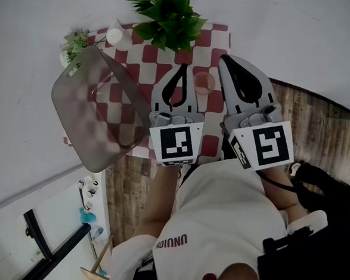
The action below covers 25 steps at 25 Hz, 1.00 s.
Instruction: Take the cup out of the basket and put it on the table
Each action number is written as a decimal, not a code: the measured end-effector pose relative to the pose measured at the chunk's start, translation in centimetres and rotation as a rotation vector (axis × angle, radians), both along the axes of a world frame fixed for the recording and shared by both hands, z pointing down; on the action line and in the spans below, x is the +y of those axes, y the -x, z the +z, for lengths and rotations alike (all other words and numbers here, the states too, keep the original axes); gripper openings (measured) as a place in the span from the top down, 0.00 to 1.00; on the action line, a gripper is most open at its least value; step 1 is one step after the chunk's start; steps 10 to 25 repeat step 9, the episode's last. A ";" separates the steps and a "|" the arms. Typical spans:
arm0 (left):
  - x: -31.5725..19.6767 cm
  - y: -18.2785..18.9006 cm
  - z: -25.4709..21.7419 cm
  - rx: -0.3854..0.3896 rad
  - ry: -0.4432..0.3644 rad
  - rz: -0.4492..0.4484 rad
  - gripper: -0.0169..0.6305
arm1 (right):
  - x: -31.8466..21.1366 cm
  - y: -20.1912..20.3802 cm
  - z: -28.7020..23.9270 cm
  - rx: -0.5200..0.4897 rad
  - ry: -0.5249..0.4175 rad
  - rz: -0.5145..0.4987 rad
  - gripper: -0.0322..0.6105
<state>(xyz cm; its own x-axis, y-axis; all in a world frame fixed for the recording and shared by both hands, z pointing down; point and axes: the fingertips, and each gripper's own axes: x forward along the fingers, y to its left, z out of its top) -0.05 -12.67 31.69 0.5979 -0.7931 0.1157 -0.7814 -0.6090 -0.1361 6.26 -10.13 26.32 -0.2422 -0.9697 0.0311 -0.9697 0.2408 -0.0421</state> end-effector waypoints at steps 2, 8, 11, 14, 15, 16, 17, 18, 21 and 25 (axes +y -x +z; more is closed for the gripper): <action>0.0 0.0 -0.1 0.003 -0.002 -0.001 0.96 | -0.1 -0.1 0.0 -0.003 0.000 -0.001 0.92; -0.1 -0.1 0.0 -0.008 0.002 -0.005 0.96 | -0.1 -0.1 0.0 -0.004 0.000 -0.005 0.92; -0.1 0.0 0.0 -0.008 0.003 -0.005 0.96 | -0.1 0.0 0.0 -0.004 0.001 -0.006 0.92; -0.1 0.0 0.0 -0.008 0.003 -0.005 0.96 | -0.1 0.0 0.0 -0.004 0.001 -0.006 0.92; -0.1 0.0 0.0 -0.008 0.003 -0.005 0.96 | -0.1 0.0 0.0 -0.004 0.001 -0.006 0.92; -0.1 0.0 0.0 -0.008 0.003 -0.005 0.96 | -0.1 0.0 0.0 -0.004 0.001 -0.006 0.92; -0.1 0.0 0.0 -0.008 0.003 -0.005 0.96 | -0.1 0.0 0.0 -0.004 0.001 -0.006 0.92; -0.1 0.0 0.0 -0.008 0.003 -0.005 0.96 | -0.1 0.0 0.0 -0.004 0.001 -0.006 0.92; -0.1 0.0 0.0 -0.008 0.003 -0.005 0.96 | -0.1 0.0 0.0 -0.004 0.001 -0.006 0.92; -0.1 0.0 0.0 -0.008 0.003 -0.005 0.96 | -0.1 0.0 0.0 -0.004 0.001 -0.006 0.92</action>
